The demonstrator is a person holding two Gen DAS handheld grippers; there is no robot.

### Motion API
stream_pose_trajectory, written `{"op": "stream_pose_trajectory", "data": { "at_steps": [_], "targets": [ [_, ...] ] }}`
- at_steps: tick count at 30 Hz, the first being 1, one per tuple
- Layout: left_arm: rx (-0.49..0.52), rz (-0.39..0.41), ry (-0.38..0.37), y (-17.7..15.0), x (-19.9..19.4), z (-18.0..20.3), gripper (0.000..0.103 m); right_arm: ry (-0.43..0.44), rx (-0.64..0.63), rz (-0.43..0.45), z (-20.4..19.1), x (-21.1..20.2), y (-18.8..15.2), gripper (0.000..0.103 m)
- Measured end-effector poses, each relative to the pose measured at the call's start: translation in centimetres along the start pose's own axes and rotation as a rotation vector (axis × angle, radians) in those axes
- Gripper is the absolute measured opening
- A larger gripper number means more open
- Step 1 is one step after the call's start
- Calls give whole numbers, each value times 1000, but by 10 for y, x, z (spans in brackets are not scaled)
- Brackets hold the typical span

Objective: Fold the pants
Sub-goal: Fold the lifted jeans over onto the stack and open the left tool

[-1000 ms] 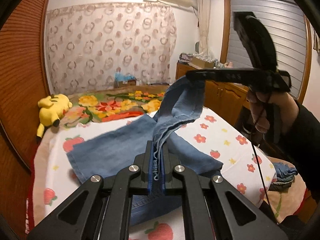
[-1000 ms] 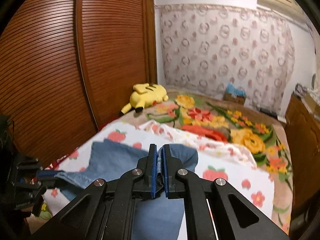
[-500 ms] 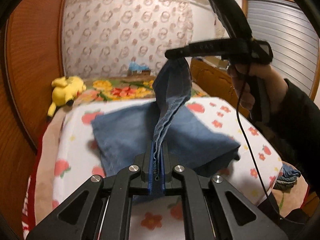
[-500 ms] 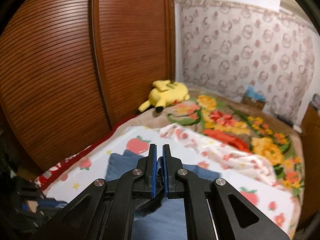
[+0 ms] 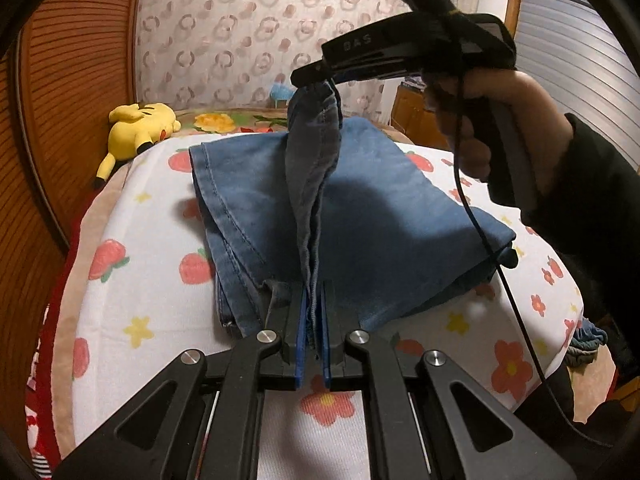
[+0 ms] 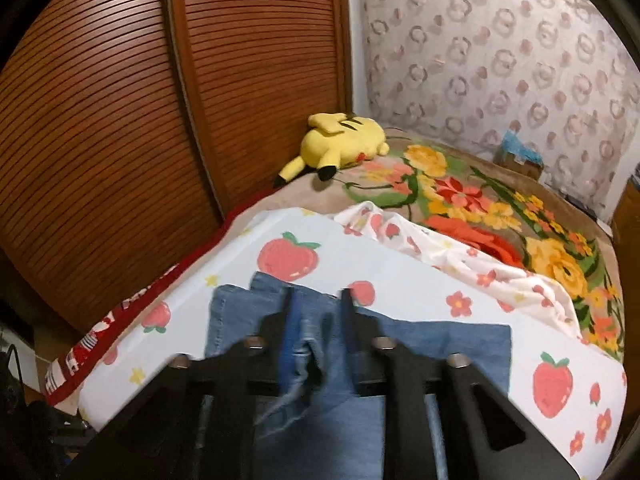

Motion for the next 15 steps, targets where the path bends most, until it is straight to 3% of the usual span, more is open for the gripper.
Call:
{"op": "stream_pose_trajectory", "data": {
  "at_steps": [4, 11, 15],
  "targets": [
    [-2, 0, 2, 0, 0, -1, 7, -1, -9, 33, 4, -19, -4, 37],
    [-4, -8, 17, 1, 3, -3, 7, -14, 4, 91, 9, -49, -21, 39],
    [-8, -7, 19, 1, 3, -4, 7, -39, -3, 75, 11, -49, -43, 39]
  ]
}}
Point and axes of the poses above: each gripper's, at about its wrist camera, not at the fingertips, and x roughly the way its jaws point, z to its right, y to its top, the point moved 7 cm from there along x, roughly the way its jaws point, and after that the axes turned 7 degrees about -z, right-handed, at the moved point
